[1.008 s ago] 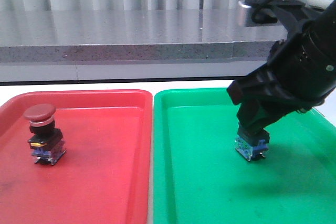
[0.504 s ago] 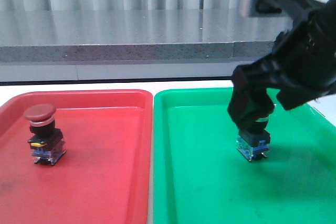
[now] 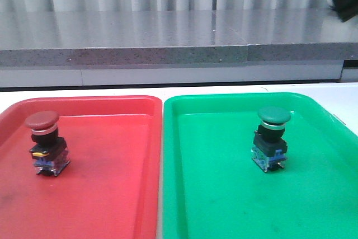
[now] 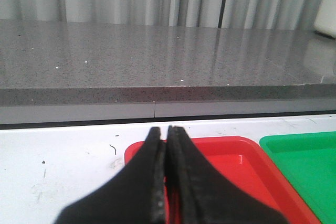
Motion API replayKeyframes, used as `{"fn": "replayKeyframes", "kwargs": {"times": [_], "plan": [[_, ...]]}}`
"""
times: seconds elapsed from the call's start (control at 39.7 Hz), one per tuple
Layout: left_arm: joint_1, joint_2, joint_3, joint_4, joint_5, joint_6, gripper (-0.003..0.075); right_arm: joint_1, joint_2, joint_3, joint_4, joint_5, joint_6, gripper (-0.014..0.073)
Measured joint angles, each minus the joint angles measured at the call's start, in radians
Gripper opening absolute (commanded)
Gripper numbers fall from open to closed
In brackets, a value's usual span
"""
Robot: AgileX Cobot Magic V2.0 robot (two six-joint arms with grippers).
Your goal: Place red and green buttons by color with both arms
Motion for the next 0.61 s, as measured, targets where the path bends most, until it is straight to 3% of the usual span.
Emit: {"fn": "replayKeyframes", "kwargs": {"times": [0.2,0.61], "plan": [[0.000,0.000,0.000,0.000,0.000,0.000,-0.0020,-0.091,-0.192,0.076,-0.021,0.017,0.000,-0.0069],[0.000,0.000,0.000,0.000,0.000,0.000,-0.0020,-0.099,-0.751,0.428,-0.083,0.006,0.000,-0.0069]]}}
